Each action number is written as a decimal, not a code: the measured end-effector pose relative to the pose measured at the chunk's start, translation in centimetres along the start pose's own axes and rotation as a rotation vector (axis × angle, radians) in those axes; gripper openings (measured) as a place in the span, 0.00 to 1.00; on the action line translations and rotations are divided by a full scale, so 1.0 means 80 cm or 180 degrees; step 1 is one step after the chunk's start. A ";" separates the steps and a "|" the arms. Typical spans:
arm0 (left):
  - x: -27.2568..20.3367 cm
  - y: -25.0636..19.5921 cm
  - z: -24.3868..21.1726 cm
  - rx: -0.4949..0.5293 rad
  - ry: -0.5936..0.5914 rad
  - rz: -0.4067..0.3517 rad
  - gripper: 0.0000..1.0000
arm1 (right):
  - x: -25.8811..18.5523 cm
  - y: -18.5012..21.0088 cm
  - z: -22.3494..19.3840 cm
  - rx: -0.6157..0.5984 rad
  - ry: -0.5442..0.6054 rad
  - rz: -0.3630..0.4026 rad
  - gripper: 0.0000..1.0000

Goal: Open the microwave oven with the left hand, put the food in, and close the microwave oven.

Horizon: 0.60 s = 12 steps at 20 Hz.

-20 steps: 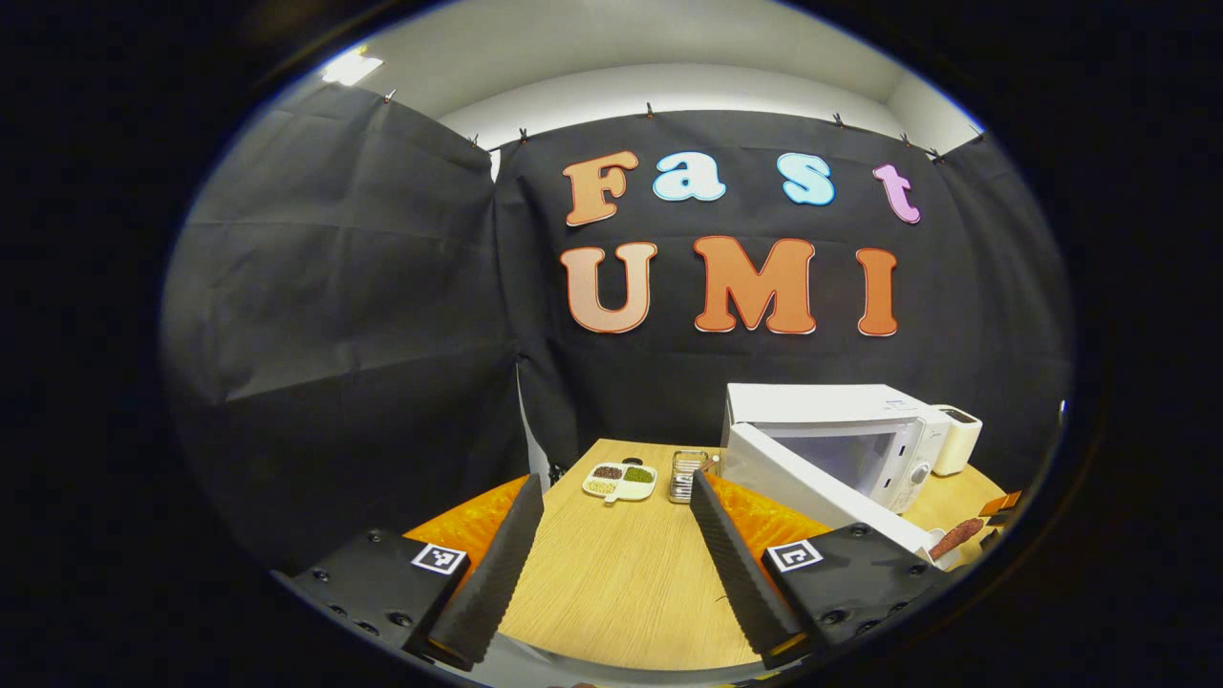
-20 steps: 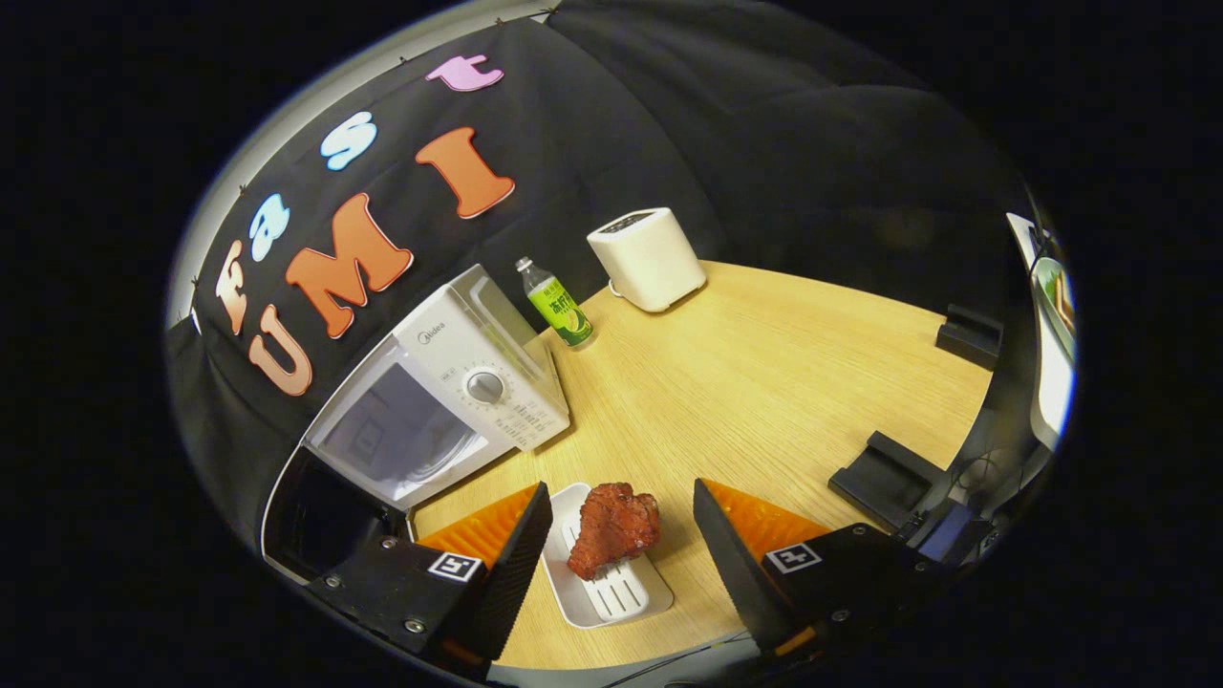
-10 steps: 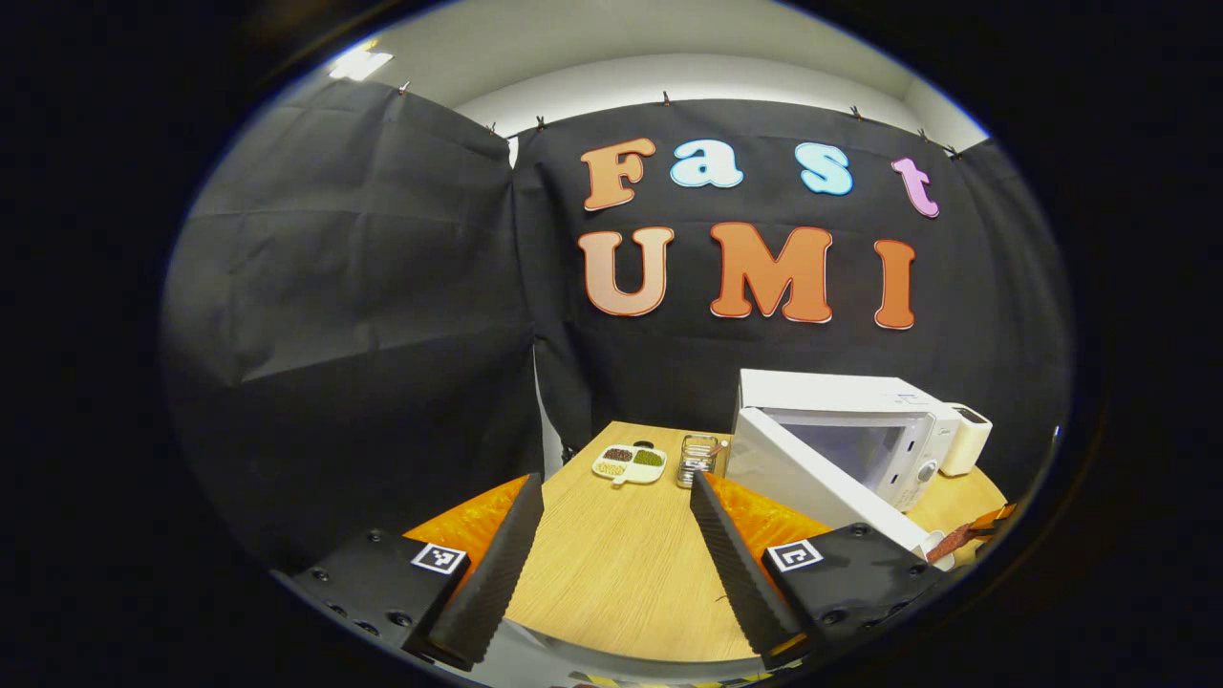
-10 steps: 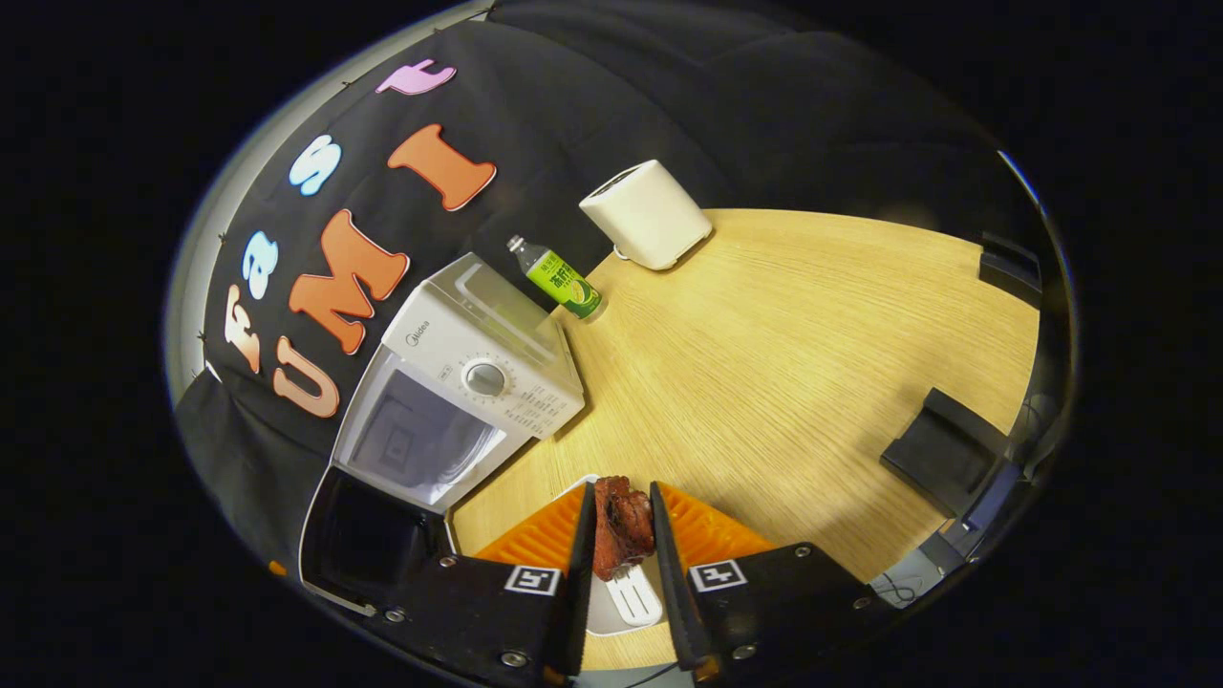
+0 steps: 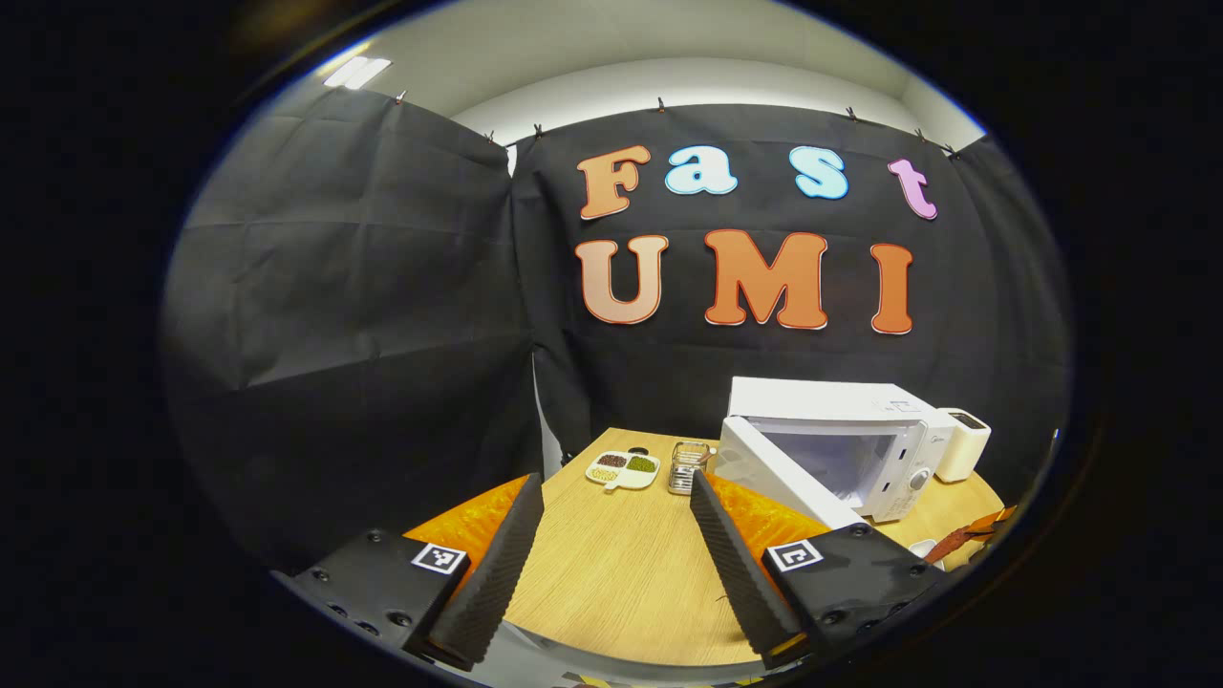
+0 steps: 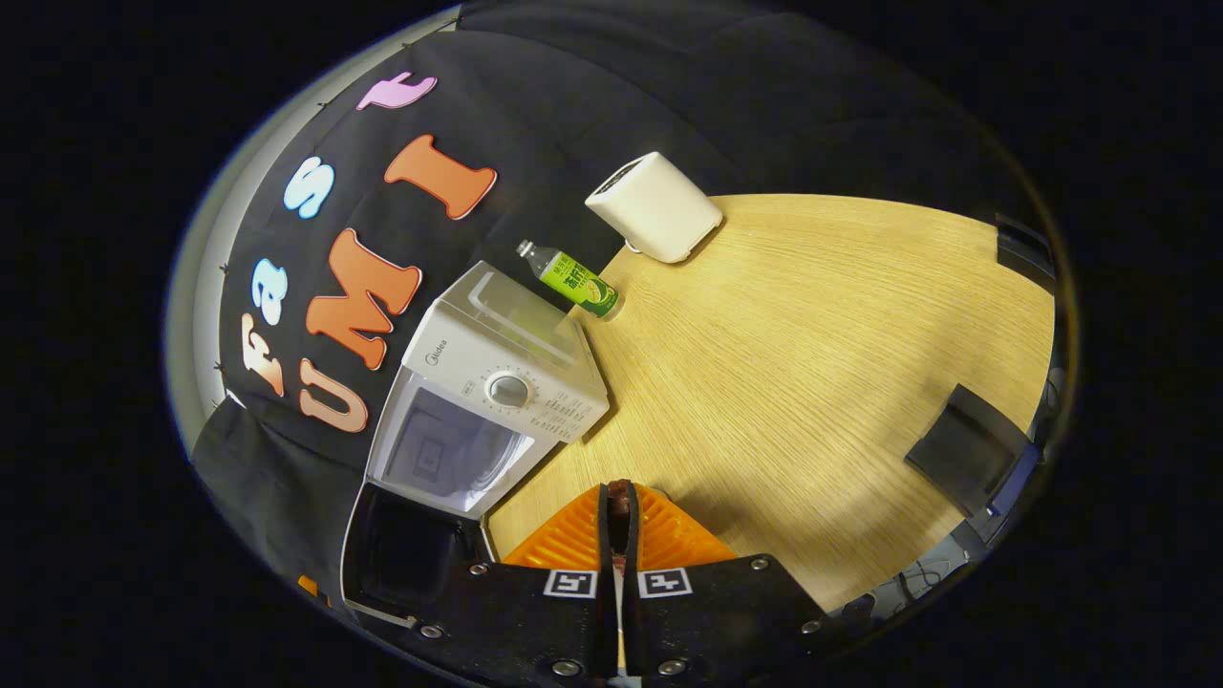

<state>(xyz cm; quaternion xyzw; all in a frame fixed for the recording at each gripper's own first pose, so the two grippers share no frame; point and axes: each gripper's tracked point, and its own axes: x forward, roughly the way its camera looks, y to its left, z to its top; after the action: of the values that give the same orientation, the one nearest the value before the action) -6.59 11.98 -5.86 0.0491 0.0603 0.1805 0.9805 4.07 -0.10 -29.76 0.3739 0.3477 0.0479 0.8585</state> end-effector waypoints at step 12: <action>0.002 -0.050 -0.006 -0.0008 0.0005 -0.0117 0.96 | -0.034 0.058 0.051 0.0271 -0.0112 0.0402 0.01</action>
<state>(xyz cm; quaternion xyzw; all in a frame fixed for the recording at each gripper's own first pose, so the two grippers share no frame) -5.13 8.35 -6.82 0.0466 0.0617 0.1627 0.9836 5.48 -0.20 -23.15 0.4320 0.3100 0.0805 0.8431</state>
